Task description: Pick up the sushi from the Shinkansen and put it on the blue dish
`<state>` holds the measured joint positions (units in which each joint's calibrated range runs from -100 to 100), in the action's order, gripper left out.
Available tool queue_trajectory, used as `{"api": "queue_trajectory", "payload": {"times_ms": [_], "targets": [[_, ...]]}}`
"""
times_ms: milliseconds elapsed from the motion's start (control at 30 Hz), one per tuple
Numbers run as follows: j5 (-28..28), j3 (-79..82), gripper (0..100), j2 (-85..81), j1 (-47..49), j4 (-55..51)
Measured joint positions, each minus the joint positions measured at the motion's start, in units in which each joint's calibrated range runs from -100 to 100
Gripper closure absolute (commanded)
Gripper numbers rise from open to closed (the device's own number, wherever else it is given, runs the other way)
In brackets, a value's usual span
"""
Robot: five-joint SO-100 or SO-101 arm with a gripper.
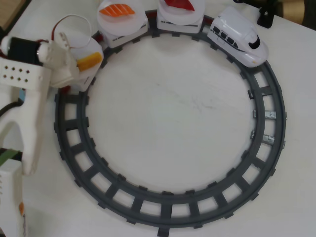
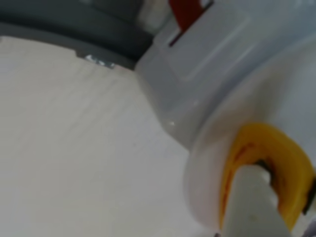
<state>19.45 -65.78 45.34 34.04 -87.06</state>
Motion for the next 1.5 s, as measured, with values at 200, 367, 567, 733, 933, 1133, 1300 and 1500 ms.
{"api": "queue_trajectory", "payload": {"times_ms": [200, 367, 567, 733, 933, 1133, 1300, 1500], "targets": [[-0.52, -6.77, 97, -7.42, 2.04, -9.58], [-2.90, -7.78, 97, -14.93, 7.11, -11.18], [-3.31, 0.91, 97, -15.77, 14.47, -11.26], [-3.31, 4.67, 97, -14.17, 19.70, -11.26], [-3.31, 4.94, 97, -5.82, 20.19, -10.50], [-3.31, 4.94, 97, -0.08, 21.01, -9.50], [-3.31, 5.03, 97, 0.84, 24.11, -8.15], [-3.31, 5.22, 97, 0.93, 26.07, -7.31]]}}
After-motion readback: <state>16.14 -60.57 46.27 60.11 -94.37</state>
